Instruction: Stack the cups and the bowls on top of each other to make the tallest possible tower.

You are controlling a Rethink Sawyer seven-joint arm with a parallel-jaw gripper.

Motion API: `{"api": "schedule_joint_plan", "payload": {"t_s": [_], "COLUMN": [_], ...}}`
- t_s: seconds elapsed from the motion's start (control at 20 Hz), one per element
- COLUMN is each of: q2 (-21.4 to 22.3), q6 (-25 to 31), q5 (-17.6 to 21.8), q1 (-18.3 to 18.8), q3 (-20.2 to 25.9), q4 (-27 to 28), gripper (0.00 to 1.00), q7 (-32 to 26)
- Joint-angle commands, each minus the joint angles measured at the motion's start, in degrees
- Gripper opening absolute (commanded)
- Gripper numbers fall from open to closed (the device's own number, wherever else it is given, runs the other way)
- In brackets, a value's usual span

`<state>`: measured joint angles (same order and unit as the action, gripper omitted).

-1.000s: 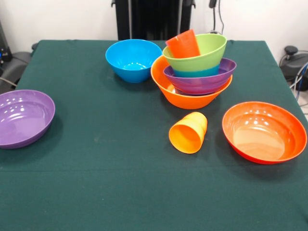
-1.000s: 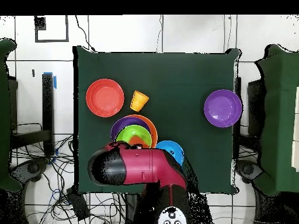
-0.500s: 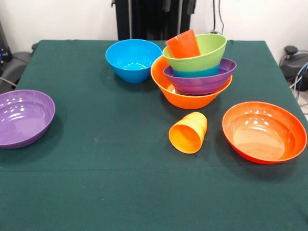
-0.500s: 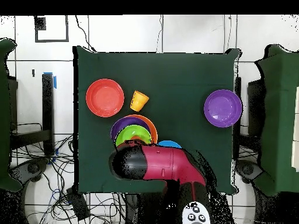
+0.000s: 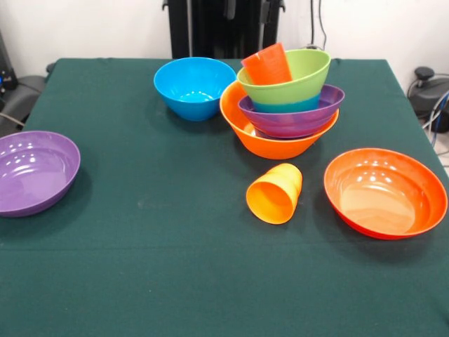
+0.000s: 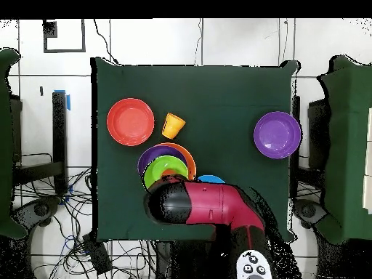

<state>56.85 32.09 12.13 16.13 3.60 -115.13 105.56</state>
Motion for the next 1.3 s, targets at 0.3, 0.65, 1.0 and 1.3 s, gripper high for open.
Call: {"api": "schedule_joint_plan", "payload": {"t_s": [0.3,0.65,1.0,1.3], "q2": [-2.8,-2.73,-3.45,-3.53], "q6": [-1.93,-3.9,-4.05,-3.61], "q5": [6.88,10.11,13.46,15.01], "q1": [4.41,9.25,12.93,14.58], "q3": [7.36,9.69,12.15,14.0], "q4": [-3.31,-5.59,-5.66,-5.79], "gripper": [1.0,1.0,1.0,1.0], "q7": [-7.02,-9.13,-9.02,-7.8]}}
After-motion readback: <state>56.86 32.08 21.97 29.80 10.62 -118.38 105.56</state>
